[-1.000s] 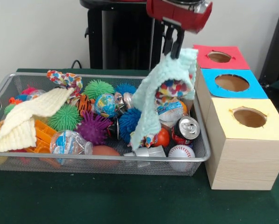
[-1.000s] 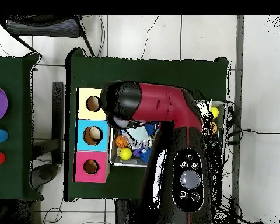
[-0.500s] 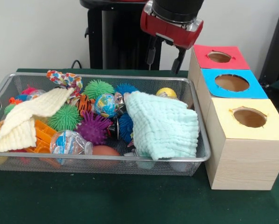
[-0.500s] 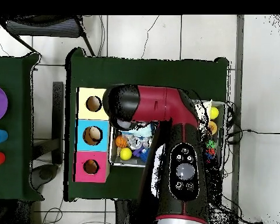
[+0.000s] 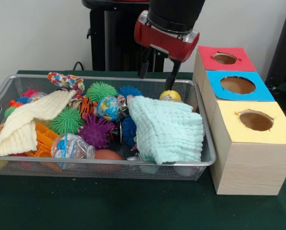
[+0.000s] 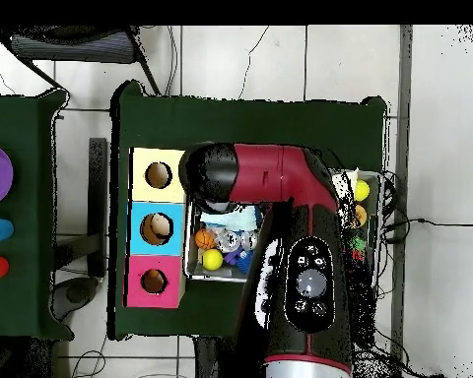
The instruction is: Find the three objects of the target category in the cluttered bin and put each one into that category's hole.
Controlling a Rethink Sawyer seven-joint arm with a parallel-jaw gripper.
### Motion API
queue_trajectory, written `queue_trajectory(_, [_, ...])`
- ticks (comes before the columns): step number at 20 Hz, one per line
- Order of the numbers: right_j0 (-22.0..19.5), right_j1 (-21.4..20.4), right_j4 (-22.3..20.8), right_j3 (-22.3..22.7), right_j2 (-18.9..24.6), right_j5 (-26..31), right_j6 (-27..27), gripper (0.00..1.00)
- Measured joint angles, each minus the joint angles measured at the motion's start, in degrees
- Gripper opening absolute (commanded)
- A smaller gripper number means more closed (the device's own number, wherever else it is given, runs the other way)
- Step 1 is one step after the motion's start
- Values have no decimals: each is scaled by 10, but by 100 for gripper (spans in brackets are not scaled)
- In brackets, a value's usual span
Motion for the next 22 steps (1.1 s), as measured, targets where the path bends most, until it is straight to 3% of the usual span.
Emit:
queue_trajectory(8, [-23, 43, -18, -32, -13, -51, 0, 100])
queue_trajectory(22, [-52, 101, -14, -28, -76, -30, 0, 100])
